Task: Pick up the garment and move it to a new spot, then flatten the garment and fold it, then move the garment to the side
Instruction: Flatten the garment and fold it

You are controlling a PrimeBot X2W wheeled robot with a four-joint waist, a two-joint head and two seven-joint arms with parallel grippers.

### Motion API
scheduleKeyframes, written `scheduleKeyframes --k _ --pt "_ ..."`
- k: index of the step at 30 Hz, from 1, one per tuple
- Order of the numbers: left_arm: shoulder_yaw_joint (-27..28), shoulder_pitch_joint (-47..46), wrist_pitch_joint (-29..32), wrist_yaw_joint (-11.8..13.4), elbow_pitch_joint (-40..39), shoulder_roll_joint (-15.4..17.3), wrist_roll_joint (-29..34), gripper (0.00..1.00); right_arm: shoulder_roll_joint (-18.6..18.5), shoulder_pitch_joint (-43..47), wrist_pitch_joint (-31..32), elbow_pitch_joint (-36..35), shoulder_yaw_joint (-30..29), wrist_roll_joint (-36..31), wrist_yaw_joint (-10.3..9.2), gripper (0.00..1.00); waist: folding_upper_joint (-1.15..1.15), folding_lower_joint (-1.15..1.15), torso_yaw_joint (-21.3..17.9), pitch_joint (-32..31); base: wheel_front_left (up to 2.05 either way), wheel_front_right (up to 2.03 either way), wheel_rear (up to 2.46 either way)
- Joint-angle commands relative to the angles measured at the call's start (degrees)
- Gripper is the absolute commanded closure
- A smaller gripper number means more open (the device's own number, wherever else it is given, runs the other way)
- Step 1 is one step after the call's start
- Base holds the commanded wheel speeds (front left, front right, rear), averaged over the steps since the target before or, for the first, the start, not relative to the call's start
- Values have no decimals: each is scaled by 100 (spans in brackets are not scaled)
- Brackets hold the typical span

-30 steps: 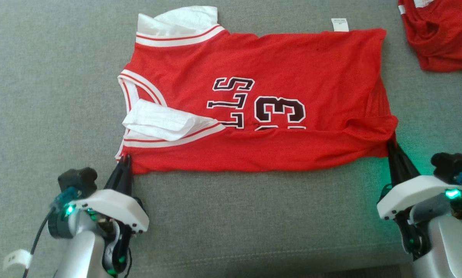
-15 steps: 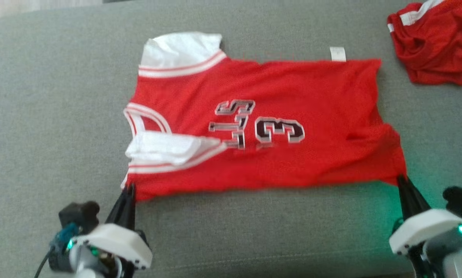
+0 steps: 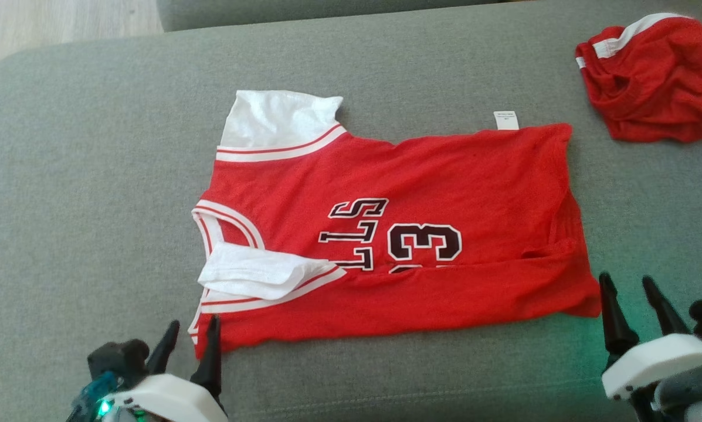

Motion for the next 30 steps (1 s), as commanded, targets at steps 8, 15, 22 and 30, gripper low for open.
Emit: scheduleKeyframes --k 8,15,22,30 --pt "174 -478 -783 154 -454 93 387 0 -20 -402 -537 -1050 349 -234 -4 0 0 0 -74 -129 0 0 0" --pt "108 -946 -1012 95 -490 174 545 0 39 -442 -496 -1485 487 -341 -4 0 0 0 -57 -128 0 0 0" --pt "24 -1962 -899 -192 -306 297 521 0 68 -681 -460 -1698 499 -335 -4 0 0 0 -38 414 0 0 0" --pt "-36 -3880 -391 -691 424 518 398 0 70 -1312 -515 -1832 643 -326 -4 0 0 0 -263 1406 0 0 0"
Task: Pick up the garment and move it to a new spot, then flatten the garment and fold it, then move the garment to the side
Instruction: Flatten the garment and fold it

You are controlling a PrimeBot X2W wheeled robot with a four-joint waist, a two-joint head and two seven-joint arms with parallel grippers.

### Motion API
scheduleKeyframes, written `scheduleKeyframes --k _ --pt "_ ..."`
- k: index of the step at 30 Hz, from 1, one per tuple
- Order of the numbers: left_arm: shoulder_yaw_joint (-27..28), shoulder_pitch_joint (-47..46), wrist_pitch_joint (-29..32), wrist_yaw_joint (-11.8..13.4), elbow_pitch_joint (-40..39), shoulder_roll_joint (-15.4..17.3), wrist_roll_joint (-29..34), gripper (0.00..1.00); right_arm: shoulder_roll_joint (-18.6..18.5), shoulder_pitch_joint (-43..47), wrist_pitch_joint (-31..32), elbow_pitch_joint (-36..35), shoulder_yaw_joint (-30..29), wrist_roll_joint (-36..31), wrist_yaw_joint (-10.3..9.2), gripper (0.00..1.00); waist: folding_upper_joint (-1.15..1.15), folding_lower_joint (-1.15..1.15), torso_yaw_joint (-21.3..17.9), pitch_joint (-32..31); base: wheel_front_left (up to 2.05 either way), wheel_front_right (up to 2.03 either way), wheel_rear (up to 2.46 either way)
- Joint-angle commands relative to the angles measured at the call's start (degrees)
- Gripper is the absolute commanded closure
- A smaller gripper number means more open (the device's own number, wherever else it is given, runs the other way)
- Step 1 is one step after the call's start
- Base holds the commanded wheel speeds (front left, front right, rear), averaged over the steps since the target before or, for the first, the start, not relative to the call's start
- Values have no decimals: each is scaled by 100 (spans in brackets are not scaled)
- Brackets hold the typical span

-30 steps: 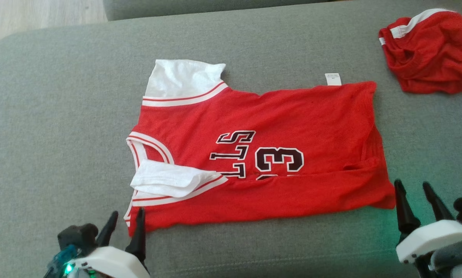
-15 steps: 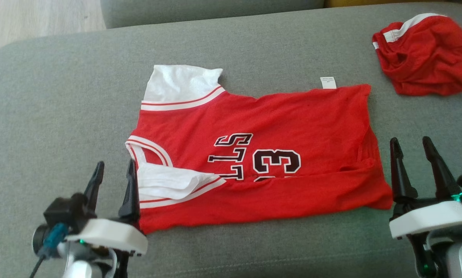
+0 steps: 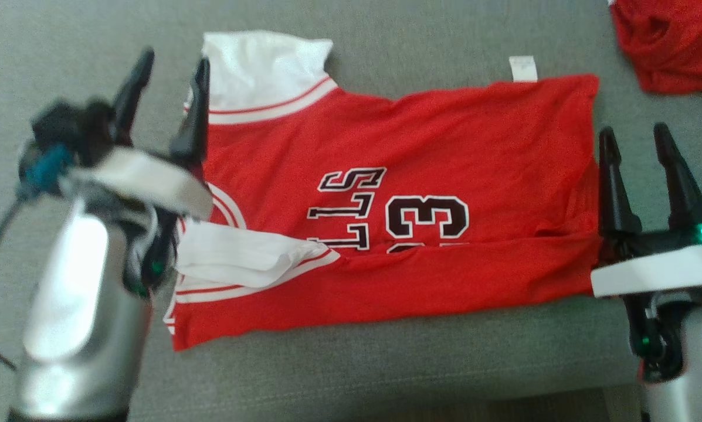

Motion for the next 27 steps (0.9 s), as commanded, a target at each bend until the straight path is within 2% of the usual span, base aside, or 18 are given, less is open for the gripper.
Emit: scheduleKeyframes --k 1,5,6,10,17,21,22,23,24,27 --pt "158 -501 152 -109 40 224 -62 0 -65 -212 -68 -202 188 -2 -4 0 0 -1 -181 495 0 0 0" --pt "99 -1318 501 -344 722 323 -185 0 -68 -459 -148 -99 282 15 -4 0 0 -1 -288 768 0 0 0" --pt "99 -1318 501 -344 722 323 -185 0 -68 -459 -148 -99 282 15 -4 0 0 -1 -288 768 0 0 0" --pt "85 -1935 794 -475 1556 375 -375 0 -71 -622 -233 64 375 39 -4 0 0 -1 -385 907 0 0 0" --pt "172 -2654 1213 -495 3151 539 -532 0 -65 -808 -356 341 508 107 -4 0 0 -1 -547 1000 0 0 0" --pt "145 -2816 1309 -525 3732 495 -621 0 -60 -837 -402 465 491 154 -4 0 0 -1 -584 972 0 0 0" --pt "124 -2845 1291 -544 3821 482 -641 3 -60 -841 -409 486 478 166 -4 0 0 -1 -584 962 0 0 0" --pt "103 -2875 1240 -567 3884 471 -664 58 -59 -850 -416 505 457 191 -4 0 0 -1 -582 952 0 0 0" --pt "78 -2903 1163 -586 3932 465 -677 100 -70 -872 -417 528 435 216 -4 0 0 -1 -576 941 0 0 0" --pt "-14 -2987 857 -622 4021 461 -664 100 -192 -1008 -408 677 314 247 -4 0 0 -1 -536 892 0 0 0"
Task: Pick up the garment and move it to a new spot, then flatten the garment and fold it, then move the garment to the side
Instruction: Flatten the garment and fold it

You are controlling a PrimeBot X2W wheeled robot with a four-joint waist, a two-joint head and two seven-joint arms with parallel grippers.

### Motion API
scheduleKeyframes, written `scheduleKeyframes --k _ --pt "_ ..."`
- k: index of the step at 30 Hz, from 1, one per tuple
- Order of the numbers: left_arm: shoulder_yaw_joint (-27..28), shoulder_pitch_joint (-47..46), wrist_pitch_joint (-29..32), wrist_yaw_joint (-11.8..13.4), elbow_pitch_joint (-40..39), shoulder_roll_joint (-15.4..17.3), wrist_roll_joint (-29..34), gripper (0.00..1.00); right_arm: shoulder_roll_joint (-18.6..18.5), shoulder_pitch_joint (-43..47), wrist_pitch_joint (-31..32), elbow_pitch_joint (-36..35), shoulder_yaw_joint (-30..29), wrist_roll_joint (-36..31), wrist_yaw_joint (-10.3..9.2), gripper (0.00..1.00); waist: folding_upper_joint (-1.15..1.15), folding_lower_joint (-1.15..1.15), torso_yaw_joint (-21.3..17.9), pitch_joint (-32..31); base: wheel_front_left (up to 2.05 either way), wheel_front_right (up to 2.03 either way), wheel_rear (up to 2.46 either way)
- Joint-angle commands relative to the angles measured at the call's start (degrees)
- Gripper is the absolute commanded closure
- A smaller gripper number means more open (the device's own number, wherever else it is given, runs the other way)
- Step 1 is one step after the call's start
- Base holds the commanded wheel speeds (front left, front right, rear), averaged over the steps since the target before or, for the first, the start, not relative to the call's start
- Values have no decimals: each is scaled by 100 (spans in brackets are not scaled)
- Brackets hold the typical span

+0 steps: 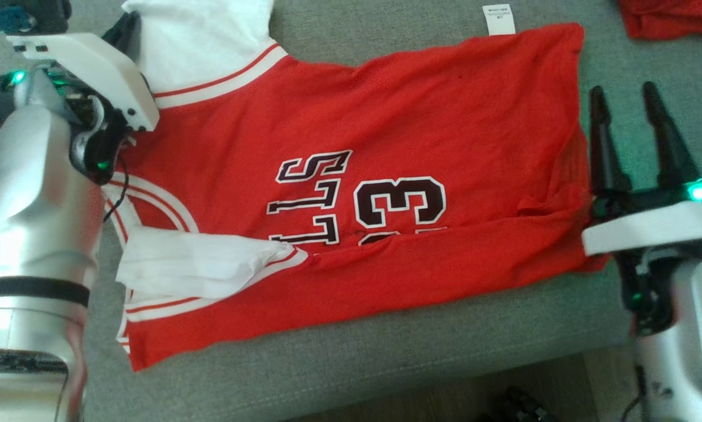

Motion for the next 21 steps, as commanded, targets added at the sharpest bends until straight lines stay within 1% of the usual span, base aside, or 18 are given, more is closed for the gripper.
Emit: scheduleKeyframes --k 1,5,8,13,19,21 --pt "100 -199 -119 -31 -148 192 5 100 -133 -162 -21 -90 10 3 -4 0 0 0 36 -34 0 0 0" --pt "-35 -308 -476 -54 -95 105 11 100 -395 -553 60 341 -148 65 -4 0 0 0 185 -68 0 0 0" --pt "-146 -414 -683 -65 -87 -2 -7 100 -651 -941 219 753 -123 181 -4 0 0 0 342 -42 0 0 0" --pt "-329 -552 -969 -76 -76 -156 -54 100 -1091 -1525 846 1613 100 365 -4 0 0 0 581 -3 0 0 0" --pt "-533 -633 -1236 -81 -80 -276 -166 100 -1460 -1950 1569 2405 452 682 -4 0 0 0 790 16 0 0 0" --pt "-615 -647 -1293 -82 -110 -296 -226 100 -1556 -2049 1786 2571 568 776 -4 0 0 0 842 21 0 0 0"
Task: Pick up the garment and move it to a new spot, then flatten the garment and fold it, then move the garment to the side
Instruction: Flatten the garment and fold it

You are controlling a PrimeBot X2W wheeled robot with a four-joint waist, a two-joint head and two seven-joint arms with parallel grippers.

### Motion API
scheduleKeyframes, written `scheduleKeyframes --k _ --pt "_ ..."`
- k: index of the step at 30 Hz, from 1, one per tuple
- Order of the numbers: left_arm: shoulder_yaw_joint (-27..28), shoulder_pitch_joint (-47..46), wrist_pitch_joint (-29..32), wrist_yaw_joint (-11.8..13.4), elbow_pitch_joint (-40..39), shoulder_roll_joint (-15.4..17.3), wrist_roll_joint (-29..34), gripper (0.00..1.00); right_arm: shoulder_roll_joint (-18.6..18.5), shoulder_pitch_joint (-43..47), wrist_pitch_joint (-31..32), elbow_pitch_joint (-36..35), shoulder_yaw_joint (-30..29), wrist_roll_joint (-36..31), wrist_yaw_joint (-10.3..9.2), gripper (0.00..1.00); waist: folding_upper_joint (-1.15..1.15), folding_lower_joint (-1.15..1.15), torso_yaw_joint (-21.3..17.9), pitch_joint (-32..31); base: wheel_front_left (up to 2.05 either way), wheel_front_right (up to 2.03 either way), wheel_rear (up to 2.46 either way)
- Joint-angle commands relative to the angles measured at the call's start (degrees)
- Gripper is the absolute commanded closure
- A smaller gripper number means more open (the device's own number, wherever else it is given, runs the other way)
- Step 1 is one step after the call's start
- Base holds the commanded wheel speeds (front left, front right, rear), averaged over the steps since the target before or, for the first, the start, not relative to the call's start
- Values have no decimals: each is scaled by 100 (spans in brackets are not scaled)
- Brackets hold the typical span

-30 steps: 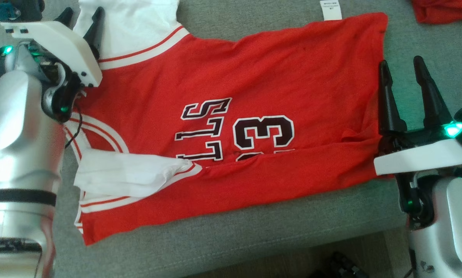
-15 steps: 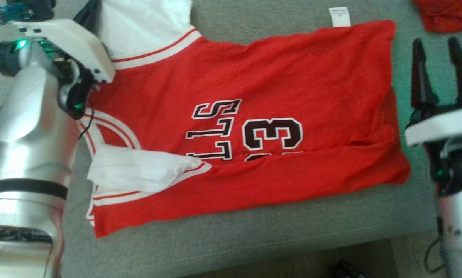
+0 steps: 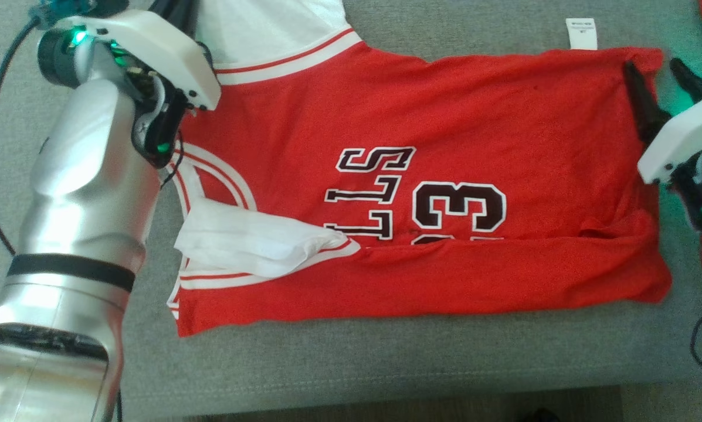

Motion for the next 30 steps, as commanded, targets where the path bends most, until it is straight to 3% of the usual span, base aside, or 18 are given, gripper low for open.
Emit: scheduleKeyframes --k 1,2,3,12,20,24,30 --pt "52 -261 -103 7 -225 195 -76 100 -177 -178 161 -55 178 169 -4 62 0 0 57 4 0 0 0" --pt "52 -261 -103 7 -225 195 -76 100 -177 -178 161 -55 178 169 -4 62 0 0 57 4 0 0 0" --pt "22 -266 -137 7 -241 199 -105 100 -203 -225 194 -24 209 234 -4 100 0 0 76 3 0 0 0" --pt "-63 -356 -466 6 -347 273 -258 100 -405 -653 -277 -75 270 332 -4 100 0 0 158 -76 0 0 0" --pt "-161 -148 -612 6 -655 402 -303 100 -346 -527 -531 -126 365 348 -4 100 0 0 122 -215 0 0 0" --pt "-148 361 -733 63 -1264 543 -307 100 -376 -196 -658 -379 390 345 -4 100 0 0 85 -336 0 0 0" --pt "-152 1574 -644 410 -2871 851 -299 100 -406 495 -758 -1025 328 388 -4 100 0 0 74 -502 0 0 0"
